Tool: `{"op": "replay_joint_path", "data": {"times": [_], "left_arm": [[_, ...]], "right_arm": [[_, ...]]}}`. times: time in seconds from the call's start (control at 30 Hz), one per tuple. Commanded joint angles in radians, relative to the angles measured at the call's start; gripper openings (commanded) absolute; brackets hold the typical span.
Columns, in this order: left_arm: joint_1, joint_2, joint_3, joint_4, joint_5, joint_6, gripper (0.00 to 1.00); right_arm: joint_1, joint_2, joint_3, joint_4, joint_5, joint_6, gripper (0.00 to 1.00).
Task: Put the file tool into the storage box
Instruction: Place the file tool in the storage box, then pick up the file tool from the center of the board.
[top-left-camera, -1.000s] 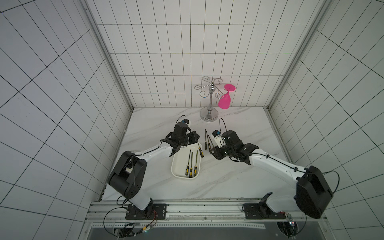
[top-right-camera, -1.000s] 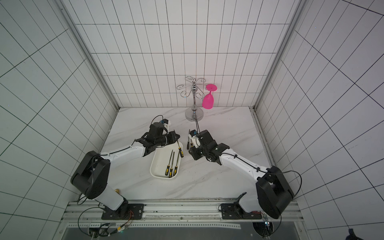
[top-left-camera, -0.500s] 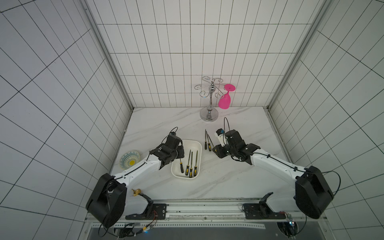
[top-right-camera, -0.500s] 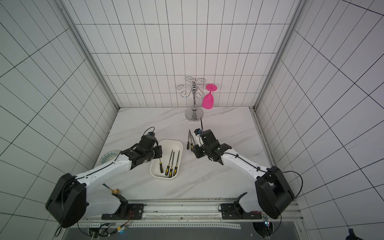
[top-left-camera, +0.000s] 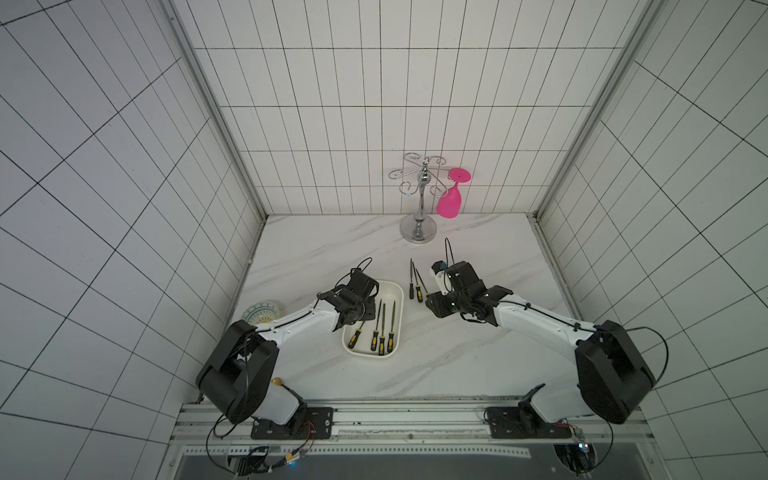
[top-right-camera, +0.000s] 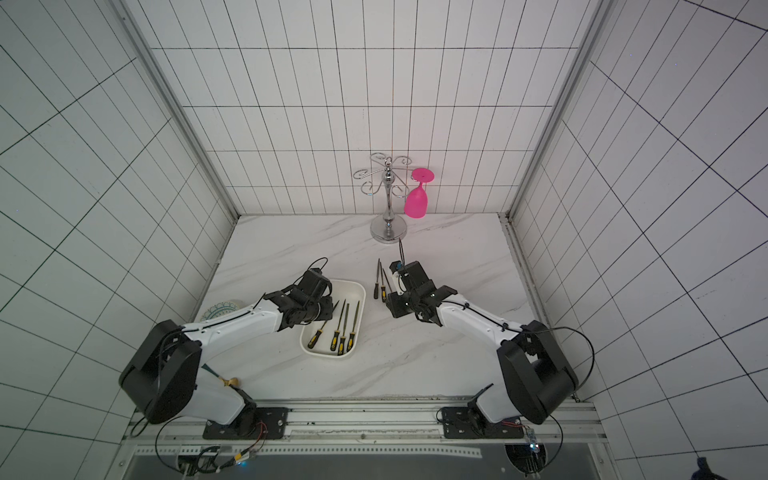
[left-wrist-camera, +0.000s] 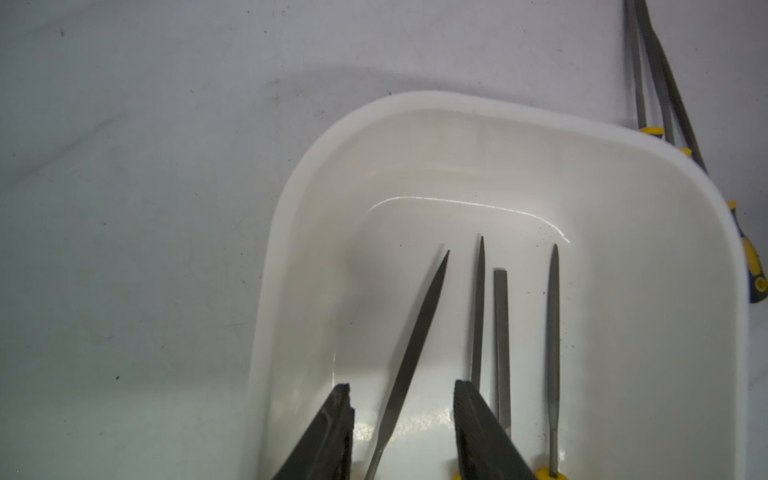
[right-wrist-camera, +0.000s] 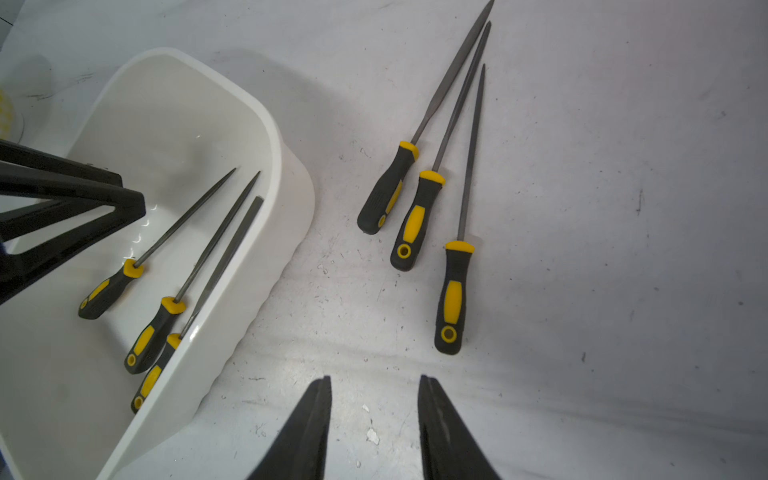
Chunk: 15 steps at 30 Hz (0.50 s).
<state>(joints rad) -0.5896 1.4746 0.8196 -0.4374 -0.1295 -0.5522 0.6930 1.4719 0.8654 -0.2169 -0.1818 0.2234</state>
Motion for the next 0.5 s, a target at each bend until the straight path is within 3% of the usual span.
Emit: {"op": "replay_joint_path", "data": {"times": [0.0, 0.23, 0.47], "left_arm": [[-0.003, 0.026, 0.043, 0.048, 0.010, 0.001, 0.44], [-0.002, 0.092, 0.125, 0.090, 0.035, -0.019, 0.44], [-0.002, 0.100, 0.125, 0.115, 0.069, -0.038, 0.44]], "right_arm": [[-0.018, 0.040, 0.018, -0.014, 0.016, 0.022, 0.39], [-0.029, 0.142, 0.057, -0.008, 0.007, 0.030, 0.39], [-0.038, 0.182, 0.060, 0.009, 0.086, 0.010, 0.39]]}}
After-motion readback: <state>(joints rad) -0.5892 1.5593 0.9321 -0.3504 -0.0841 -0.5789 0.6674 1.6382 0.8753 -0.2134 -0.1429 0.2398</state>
